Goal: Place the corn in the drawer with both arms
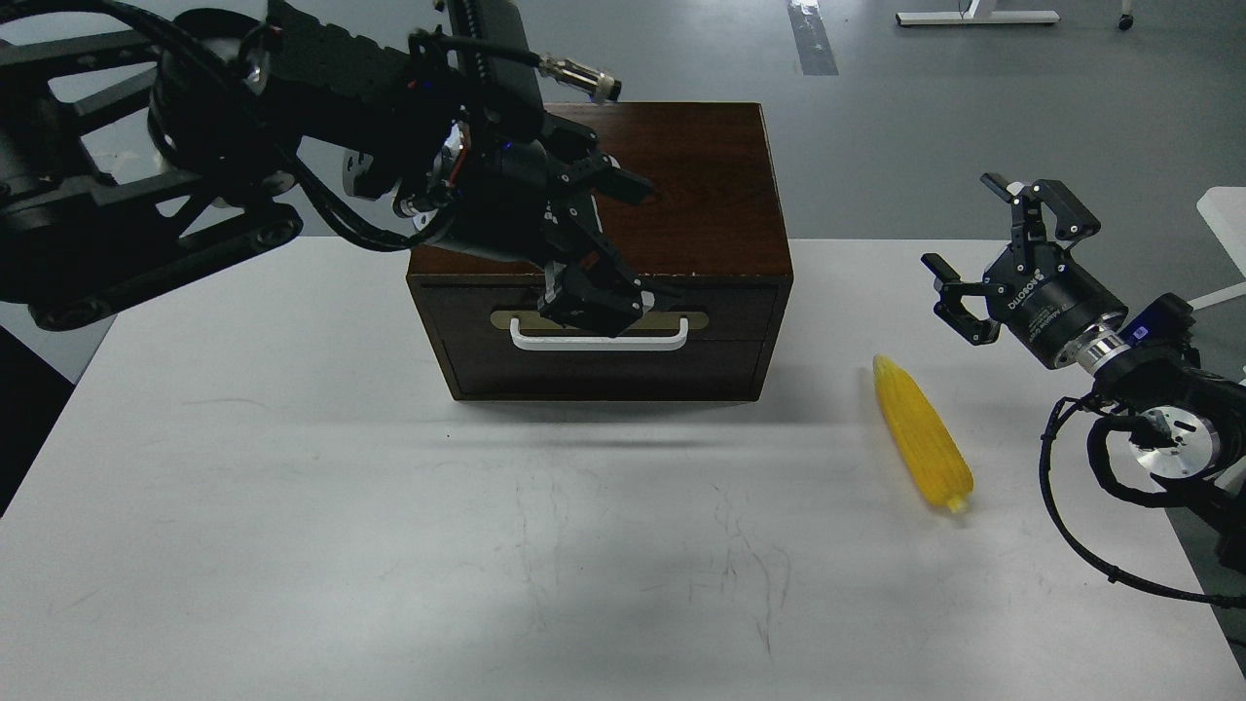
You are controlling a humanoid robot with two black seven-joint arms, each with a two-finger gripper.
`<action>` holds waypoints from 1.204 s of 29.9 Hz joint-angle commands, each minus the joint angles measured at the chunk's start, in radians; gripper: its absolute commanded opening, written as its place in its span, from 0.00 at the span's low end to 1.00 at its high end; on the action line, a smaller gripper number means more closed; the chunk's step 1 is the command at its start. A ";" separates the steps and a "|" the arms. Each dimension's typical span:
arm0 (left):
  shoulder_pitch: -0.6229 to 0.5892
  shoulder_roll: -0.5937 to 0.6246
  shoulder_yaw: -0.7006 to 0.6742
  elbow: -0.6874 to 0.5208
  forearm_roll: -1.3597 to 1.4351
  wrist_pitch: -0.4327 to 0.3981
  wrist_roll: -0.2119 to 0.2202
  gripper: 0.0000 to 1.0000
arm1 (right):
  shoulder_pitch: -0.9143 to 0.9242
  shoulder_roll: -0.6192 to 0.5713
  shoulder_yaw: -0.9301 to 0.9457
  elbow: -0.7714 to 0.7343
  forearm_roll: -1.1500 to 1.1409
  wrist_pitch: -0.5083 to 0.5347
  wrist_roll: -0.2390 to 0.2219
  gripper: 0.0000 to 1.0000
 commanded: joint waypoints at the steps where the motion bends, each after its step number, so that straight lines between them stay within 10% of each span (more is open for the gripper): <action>1: -0.056 -0.063 0.087 0.013 0.038 0.000 0.000 0.98 | -0.005 -0.002 0.000 0.000 -0.001 0.000 0.000 1.00; 36: 0.001 -0.239 0.254 0.219 0.108 0.000 0.000 0.98 | -0.012 -0.018 0.000 -0.018 -0.006 0.000 0.000 1.00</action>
